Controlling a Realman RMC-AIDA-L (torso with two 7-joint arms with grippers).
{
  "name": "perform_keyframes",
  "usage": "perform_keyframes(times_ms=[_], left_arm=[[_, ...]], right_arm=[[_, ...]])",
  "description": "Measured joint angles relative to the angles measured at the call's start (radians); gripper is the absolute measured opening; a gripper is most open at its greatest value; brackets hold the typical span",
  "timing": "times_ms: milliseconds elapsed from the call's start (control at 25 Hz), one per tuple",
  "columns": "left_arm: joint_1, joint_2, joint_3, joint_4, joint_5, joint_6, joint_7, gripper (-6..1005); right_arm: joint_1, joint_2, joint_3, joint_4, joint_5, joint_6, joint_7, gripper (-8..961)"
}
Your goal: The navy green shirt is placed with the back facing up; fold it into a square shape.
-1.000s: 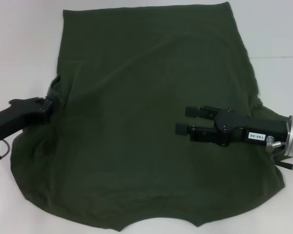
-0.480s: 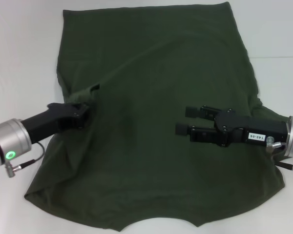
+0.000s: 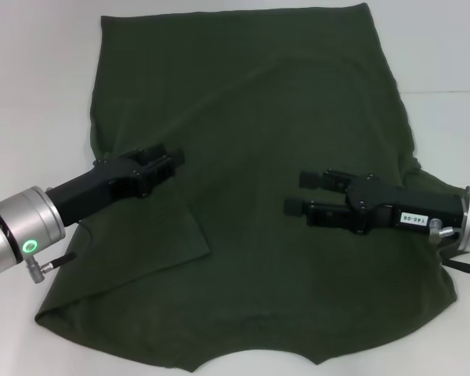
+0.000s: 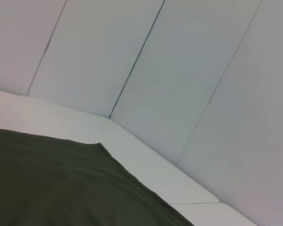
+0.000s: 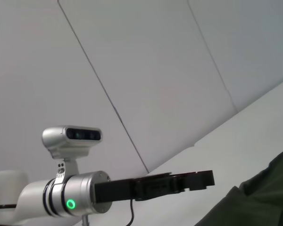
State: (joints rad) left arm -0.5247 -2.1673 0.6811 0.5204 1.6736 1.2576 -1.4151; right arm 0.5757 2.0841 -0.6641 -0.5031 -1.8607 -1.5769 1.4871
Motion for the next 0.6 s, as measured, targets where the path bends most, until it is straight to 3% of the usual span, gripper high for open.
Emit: perform_keyframes(times_ms=[240,600], left_arm=[[0.003,-0.001,0.014,-0.012,0.003,0.118,0.118,522],[0.007,-0.002,0.170,-0.042,0.006,0.204,0.271,712]], right_arm=[[-0.026,-0.012,0.079,-0.010,0.000,-0.001,0.103,894],[-0.130,-0.051,0.133,-0.080,-0.006,0.101,0.444,894]])
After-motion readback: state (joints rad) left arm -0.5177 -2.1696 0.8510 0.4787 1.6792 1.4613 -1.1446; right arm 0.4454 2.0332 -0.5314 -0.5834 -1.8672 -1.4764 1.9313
